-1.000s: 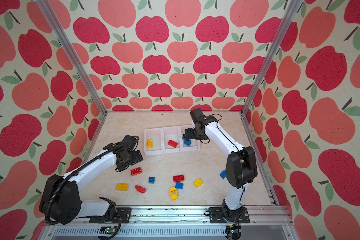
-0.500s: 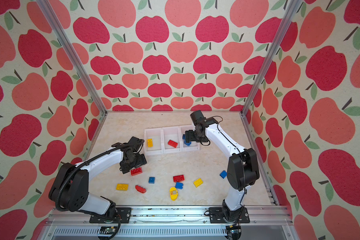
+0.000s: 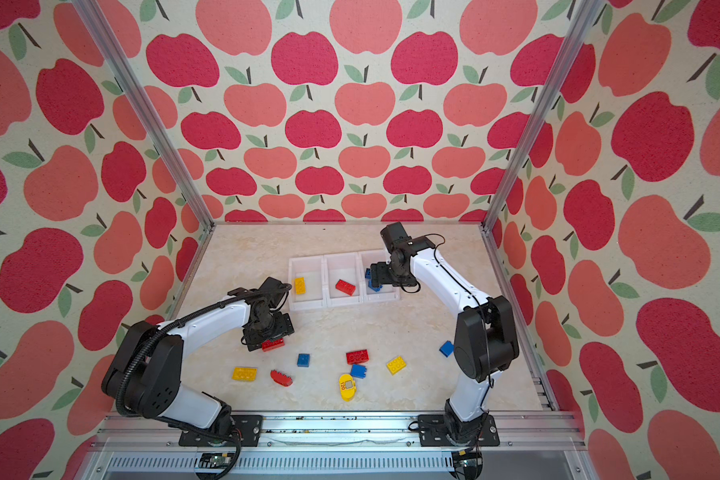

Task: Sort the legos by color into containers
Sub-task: 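Lift the red brick with the left gripper and carry it toward the middle bin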

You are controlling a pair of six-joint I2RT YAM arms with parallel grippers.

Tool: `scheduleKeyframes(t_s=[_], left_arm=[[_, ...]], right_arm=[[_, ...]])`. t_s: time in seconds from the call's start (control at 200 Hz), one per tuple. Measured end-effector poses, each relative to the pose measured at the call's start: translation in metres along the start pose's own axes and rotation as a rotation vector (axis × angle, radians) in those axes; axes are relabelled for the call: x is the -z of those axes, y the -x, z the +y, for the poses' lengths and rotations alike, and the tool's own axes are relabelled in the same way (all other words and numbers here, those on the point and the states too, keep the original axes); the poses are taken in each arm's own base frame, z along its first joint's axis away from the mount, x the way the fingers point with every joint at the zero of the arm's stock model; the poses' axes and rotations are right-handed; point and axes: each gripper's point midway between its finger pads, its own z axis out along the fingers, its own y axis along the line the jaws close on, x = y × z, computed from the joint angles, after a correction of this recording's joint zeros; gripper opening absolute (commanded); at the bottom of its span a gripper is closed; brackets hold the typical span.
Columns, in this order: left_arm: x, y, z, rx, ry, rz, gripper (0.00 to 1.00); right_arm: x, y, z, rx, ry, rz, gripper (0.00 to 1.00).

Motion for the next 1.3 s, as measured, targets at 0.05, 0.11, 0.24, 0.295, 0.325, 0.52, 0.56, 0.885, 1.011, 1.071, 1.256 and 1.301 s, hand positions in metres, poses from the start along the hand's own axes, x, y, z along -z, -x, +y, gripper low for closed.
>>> scheduleKeyframes(t_s=[0.05,0.11,0.24,0.295,0.325,0.52,0.56,0.885,1.011,1.071,1.256,1.301], left_arm=[[-0.002,-0.002,0.002,-0.002,0.006,0.006,0.88],[-0.004,-0.005,0.004,-0.003,0.013,0.013,0.86],[-0.005,-0.005,0.005,-0.006,0.013,0.012,0.82],[-0.005,-0.004,0.004,-0.006,0.011,0.010,0.79],[-0.005,-0.004,0.004,-0.006,0.010,0.009,0.77],[-0.008,-0.004,0.003,-0.013,0.014,0.012,0.64],[-0.008,-0.004,0.003,-0.013,0.015,0.012,0.63],[0.009,-0.005,-0.012,-0.089,0.020,-0.046,0.53],[0.034,-0.001,-0.035,-0.157,-0.015,-0.124,0.51],[0.046,0.000,-0.049,-0.197,-0.035,-0.162,0.50],[0.086,0.008,-0.091,-0.308,-0.102,-0.261,0.50],[0.094,0.013,-0.103,-0.328,-0.118,-0.280,0.50]], right_arm=[[0.000,0.000,0.000,0.000,0.000,-0.001,0.89],[0.000,0.000,0.000,0.000,0.001,-0.002,0.88],[0.001,0.000,0.000,-0.003,0.002,-0.004,0.88],[0.001,0.000,0.000,-0.003,0.002,-0.004,0.88],[0.001,0.000,0.000,-0.003,0.002,-0.004,0.88],[0.001,0.000,0.000,-0.003,0.003,-0.006,0.88],[0.002,0.000,0.000,-0.003,0.003,-0.009,0.88],[0.006,-0.012,-0.002,-0.014,0.011,-0.008,0.89],[0.005,-0.021,-0.006,-0.027,0.010,0.003,0.89],[0.006,-0.025,-0.006,-0.035,0.013,0.005,0.89],[0.012,-0.034,-0.011,-0.065,0.022,-0.005,0.90],[0.014,-0.036,-0.013,-0.072,0.023,-0.007,0.90]])
